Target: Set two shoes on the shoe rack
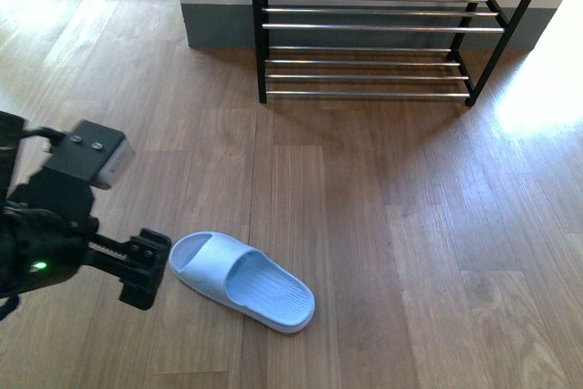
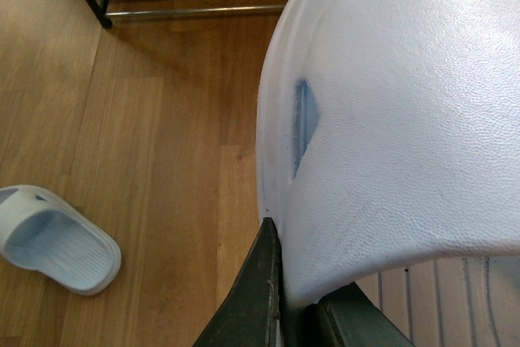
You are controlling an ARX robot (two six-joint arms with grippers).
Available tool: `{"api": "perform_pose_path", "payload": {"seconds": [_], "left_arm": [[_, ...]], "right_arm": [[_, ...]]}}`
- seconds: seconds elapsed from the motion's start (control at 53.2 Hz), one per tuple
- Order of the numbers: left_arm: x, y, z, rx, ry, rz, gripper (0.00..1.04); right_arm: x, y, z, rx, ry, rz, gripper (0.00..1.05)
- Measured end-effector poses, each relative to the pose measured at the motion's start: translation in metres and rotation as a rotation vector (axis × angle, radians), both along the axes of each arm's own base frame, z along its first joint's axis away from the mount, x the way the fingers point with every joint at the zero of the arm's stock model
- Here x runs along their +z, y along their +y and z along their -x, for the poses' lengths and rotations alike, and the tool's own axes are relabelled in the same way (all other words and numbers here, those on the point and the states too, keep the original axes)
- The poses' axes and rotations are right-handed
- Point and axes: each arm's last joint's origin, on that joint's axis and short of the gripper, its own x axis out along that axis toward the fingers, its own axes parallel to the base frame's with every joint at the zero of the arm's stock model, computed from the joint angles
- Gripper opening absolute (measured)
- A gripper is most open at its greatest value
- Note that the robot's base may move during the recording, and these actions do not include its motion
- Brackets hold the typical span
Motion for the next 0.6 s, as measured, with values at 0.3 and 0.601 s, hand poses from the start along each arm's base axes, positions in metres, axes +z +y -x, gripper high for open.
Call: {"api": "perform_pose_path", "payload": {"seconds": [0.3, 0.601], "left_arm": [[-0.074, -0.039, -0.038, -0.072, 0.138, -0.094, 0.95], [-0.121, -0.071, -0.06, -0.059, 0.183, -0.167, 0.95]], "right_arm": [[0.0, 0.0, 0.0, 0.0, 0.0, 0.0, 0.01], [0.0, 0.0, 0.0, 0.0, 0.0, 0.0, 0.01]]}}
